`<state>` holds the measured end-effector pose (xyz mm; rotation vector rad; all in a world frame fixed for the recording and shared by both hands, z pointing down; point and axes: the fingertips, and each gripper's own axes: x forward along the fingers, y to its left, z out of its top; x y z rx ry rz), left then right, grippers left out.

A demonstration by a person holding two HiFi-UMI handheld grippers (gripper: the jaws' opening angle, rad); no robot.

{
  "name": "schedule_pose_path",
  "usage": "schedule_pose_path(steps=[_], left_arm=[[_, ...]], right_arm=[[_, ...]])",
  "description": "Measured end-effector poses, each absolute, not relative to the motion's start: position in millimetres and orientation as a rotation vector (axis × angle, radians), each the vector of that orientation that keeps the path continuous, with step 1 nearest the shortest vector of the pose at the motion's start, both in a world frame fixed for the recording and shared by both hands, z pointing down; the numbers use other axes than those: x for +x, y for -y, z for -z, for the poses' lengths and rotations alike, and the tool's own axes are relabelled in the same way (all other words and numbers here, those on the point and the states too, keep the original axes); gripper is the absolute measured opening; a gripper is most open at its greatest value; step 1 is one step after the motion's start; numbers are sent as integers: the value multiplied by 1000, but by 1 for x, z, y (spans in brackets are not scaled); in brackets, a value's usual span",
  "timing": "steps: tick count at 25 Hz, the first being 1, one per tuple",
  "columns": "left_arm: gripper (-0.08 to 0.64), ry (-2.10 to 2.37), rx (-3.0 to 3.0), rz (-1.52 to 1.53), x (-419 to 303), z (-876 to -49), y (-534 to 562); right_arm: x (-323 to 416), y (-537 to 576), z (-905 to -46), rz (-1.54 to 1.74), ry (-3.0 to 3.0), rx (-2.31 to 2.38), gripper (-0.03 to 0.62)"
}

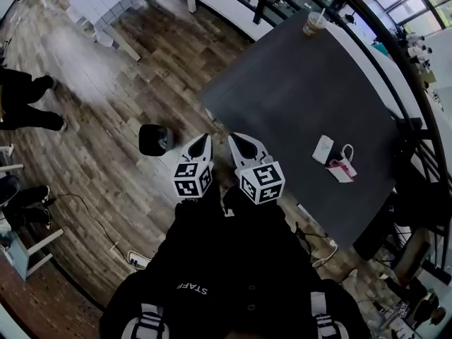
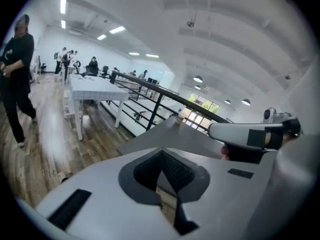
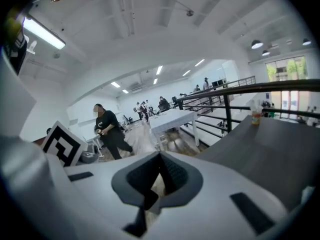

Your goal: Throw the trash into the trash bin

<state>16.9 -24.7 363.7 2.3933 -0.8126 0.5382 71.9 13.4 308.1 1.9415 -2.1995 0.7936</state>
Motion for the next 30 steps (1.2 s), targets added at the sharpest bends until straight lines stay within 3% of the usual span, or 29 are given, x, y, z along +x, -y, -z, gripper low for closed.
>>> schedule_pose_path(steps=[20, 30], left_arm=[[0, 83, 2743, -504, 253, -257, -156], [0, -165, 2825, -423, 306, -211, -222]], right_arm=[[286, -221, -209, -562, 1559, 2676, 15], [326, -295, -168, -427, 1298, 2893, 15]])
